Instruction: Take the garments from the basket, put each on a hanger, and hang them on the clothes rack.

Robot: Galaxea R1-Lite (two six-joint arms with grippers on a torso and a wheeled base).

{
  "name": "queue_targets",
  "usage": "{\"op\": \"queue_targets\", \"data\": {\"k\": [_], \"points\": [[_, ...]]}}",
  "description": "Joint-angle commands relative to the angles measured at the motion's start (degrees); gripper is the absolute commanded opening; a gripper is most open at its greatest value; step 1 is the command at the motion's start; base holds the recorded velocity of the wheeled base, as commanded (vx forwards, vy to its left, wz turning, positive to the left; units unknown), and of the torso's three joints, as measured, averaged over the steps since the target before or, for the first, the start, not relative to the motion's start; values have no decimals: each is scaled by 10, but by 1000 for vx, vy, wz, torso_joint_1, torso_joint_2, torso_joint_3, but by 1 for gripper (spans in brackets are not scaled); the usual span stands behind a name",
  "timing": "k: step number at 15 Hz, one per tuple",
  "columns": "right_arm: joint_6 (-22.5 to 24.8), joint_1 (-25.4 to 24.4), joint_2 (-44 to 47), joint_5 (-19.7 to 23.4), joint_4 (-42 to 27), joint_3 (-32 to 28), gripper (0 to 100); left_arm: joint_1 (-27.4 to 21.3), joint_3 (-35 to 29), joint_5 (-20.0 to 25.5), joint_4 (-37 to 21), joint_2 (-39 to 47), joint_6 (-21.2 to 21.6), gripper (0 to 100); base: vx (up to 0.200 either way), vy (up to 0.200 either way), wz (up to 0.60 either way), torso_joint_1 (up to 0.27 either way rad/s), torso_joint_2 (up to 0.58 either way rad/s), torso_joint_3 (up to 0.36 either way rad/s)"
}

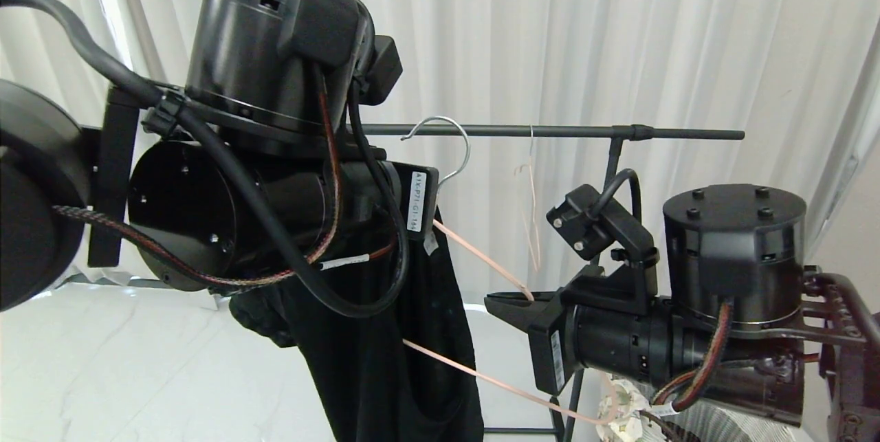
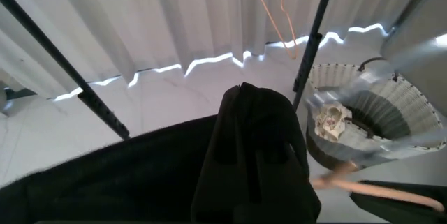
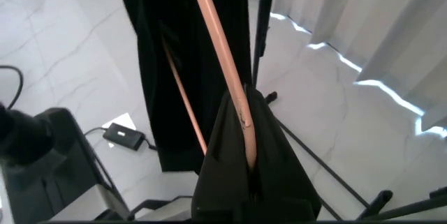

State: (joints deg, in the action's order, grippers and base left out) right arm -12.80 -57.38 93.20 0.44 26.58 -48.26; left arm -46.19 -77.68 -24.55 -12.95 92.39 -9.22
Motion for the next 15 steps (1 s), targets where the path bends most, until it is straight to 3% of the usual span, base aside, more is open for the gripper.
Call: {"op": "queue_targets", "data": {"k": [1,4,9,10,15], "points": [[-11,-1,14,-9,1,0,0,-2,-1,-1,-1,-1,0,0,0,0,0,0,0,0],[-50,0,13,-39,1,1,0,-2,0,-1,0,-2,0,0,0,0,0,0,0,0],[-64,0,10,-46,1,1,0,-13,-1,-2,0,-2,3,0,0,0,0,0,0,0],[-64,0,9,-47,1,1,0,-14,-1,-2,0,-2,3,100,0,0,0,0,0,0],[-64,19,8,-80,18,3,0,-12,2,-13,-1,-20,3,100,0,0,0,0,0,0]]}}
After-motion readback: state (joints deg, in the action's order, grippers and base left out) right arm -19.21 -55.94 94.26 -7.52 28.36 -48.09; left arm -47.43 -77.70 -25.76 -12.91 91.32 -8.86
